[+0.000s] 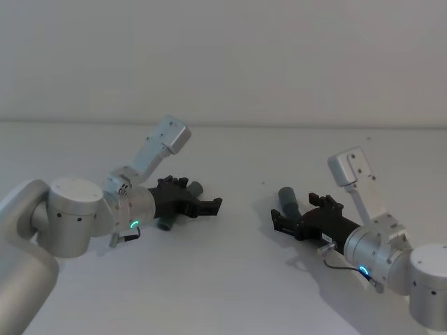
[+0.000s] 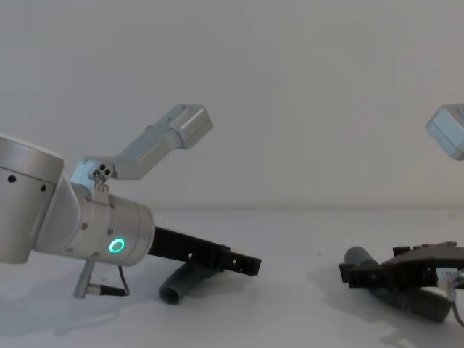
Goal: Use both hands to pick up one end of the pipe from the table, align the ends, and insert them.
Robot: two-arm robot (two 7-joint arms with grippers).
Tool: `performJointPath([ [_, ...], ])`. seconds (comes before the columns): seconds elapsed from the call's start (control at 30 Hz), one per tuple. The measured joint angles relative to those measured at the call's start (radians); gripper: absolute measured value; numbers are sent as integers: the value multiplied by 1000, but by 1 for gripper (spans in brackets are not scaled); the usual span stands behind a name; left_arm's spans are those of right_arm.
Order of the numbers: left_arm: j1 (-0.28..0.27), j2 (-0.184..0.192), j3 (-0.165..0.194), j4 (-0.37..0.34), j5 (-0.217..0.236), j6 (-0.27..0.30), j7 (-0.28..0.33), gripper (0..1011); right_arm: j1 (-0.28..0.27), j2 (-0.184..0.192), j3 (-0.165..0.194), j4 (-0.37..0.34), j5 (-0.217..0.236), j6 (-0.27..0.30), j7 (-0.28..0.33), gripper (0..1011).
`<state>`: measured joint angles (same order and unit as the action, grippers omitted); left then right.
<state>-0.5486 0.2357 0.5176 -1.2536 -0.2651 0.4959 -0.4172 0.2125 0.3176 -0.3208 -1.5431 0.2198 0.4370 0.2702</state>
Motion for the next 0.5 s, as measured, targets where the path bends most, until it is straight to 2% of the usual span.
performJointPath([
  [0.5,0,0,0,0,0,0,0,1001,0,0,0,0,0,0,0,1001],
])
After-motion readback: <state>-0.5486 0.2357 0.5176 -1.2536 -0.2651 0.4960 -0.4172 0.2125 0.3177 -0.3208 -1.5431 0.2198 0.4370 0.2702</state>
